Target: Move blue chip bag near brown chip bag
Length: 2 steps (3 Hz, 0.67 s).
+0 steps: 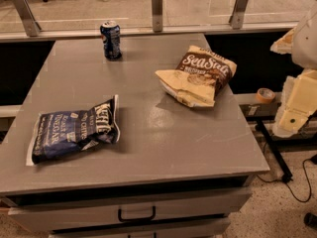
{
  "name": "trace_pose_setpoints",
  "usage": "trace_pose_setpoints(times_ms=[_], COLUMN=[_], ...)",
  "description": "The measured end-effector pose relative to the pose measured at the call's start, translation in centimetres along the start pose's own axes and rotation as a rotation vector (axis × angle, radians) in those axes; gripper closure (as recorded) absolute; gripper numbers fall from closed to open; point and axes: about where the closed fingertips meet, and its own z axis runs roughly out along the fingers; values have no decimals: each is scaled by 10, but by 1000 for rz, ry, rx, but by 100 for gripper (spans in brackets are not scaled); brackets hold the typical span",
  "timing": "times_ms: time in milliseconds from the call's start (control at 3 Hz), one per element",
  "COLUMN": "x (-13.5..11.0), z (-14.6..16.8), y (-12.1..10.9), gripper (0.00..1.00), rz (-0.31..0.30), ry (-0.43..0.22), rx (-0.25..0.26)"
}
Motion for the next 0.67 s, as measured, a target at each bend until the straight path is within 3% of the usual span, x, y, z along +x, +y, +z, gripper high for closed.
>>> trace_pose_setpoints(times_ms=[333, 667], x=[0, -10], z=[0, -1], y=[0, 5], gripper=[0, 0], rz=[0, -7], ry=[0, -60], rx=[0, -4])
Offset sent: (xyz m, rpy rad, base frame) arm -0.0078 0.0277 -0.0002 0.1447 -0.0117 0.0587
